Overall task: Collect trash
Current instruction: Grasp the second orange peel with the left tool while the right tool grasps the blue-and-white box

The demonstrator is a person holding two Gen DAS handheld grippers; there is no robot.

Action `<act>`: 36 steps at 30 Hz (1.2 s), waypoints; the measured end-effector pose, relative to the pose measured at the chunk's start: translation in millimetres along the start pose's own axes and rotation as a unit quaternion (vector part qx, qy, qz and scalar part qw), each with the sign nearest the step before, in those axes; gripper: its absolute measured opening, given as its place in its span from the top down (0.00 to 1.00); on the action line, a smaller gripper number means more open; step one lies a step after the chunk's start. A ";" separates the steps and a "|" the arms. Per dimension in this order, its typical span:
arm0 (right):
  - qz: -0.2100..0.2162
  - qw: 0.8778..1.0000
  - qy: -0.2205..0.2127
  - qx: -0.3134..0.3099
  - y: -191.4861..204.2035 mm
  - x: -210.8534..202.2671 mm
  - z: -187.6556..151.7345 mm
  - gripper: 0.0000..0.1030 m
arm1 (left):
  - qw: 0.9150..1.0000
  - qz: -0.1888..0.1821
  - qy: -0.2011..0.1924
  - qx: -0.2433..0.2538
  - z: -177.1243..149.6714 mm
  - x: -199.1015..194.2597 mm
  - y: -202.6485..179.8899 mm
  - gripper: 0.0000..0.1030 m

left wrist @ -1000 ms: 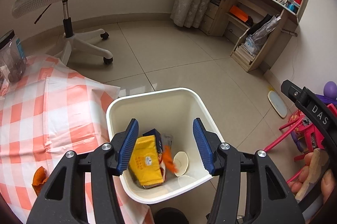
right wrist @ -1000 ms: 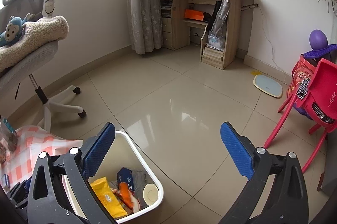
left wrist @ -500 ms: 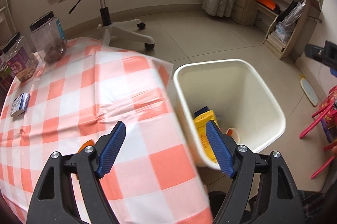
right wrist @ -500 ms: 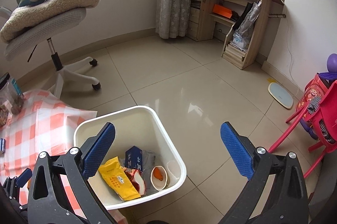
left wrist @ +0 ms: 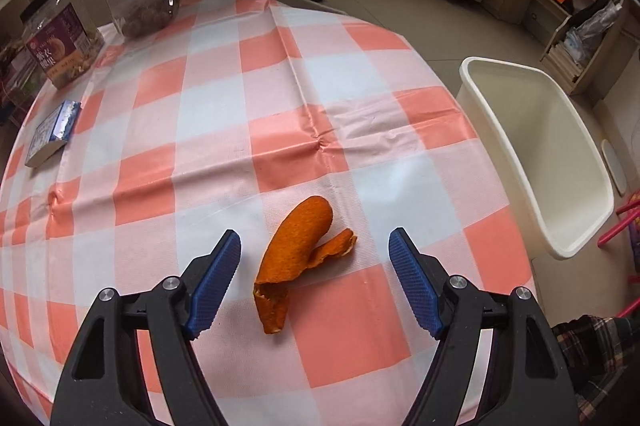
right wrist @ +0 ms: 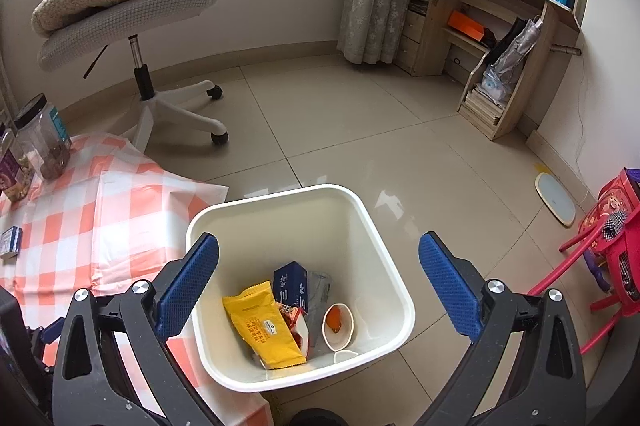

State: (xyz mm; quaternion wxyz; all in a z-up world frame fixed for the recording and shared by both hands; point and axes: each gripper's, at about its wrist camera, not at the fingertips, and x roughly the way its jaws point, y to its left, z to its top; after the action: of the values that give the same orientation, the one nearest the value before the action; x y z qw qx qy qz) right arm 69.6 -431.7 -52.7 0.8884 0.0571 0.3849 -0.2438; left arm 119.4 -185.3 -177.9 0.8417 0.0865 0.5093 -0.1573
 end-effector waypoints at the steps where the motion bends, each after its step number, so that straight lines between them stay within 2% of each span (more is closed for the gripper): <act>1: 0.001 1.000 0.001 -0.002 4.4 0.7 0.4 0.07 | 1.000 -0.003 0.002 0.006 -1.6 1.6 -1.1 0.32; 4: 0.000 1.000 0.005 -0.012 18.1 3.6 0.9 0.07 | 0.999 -0.014 -0.011 0.039 -3.4 0.5 -5.0 0.38; 6: 0.001 1.000 0.008 -0.020 28.8 5.5 1.1 0.07 | 0.998 -0.020 -0.015 0.057 -4.7 -2.6 -9.4 0.55; 8: 0.002 1.000 0.011 -0.027 40.0 7.5 1.6 0.07 | 0.997 -0.025 -0.016 0.070 -4.9 -4.9 -10.8 0.65; 13: 0.007 0.999 0.005 -0.050 75.8 6.9 2.3 0.07 | 0.996 -0.021 -0.020 0.082 -14.2 -14.0 -4.2 0.75; 16: 0.023 0.997 -0.003 -0.072 105.3 5.6 -0.5 0.07 | 0.999 -0.018 -0.018 0.040 -19.8 -20.5 25.4 0.76; 19: 0.052 0.991 -0.013 -0.119 147.7 6.4 -7.4 0.07 | 0.999 -0.003 -0.022 -0.036 -28.6 -31.1 73.8 0.76; 23: 0.134 0.975 -0.010 -0.175 218.1 7.0 -20.0 0.07 | 0.992 0.049 -0.035 -0.115 -38.8 -48.4 145.5 0.76; 26: 0.209 0.955 -0.012 -0.211 276.7 1.5 -29.5 0.07 | 0.982 0.087 -0.054 -0.157 -46.8 -65.1 194.8 0.76; 28: 0.250 0.936 -0.025 -0.247 320.8 -4.1 -34.9 0.07 | 0.976 0.105 -0.063 -0.182 -53.7 -74.6 223.2 0.76; 32: 0.327 0.871 -0.045 -0.363 414.6 -15.0 -48.0 0.07 | 0.963 0.118 -0.071 -0.230 -69.5 -83.5 270.4 0.76; 33: 0.339 0.851 -0.047 -0.399 437.9 -16.4 -51.6 0.07 | 0.960 0.118 -0.073 -0.243 -73.4 -84.4 280.9 0.76; 36: 0.347 0.804 -0.029 -0.482 494.8 -9.6 -62.6 0.07 | 0.951 0.117 -0.073 -0.276 -79.9 -82.8 305.0 0.76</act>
State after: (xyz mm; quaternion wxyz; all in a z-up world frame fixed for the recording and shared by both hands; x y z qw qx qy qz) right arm 259.0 22.9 -132.2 0.8375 -0.2557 0.3819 0.2956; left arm 124.9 139.2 -146.3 0.8802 -0.1015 0.4563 0.0828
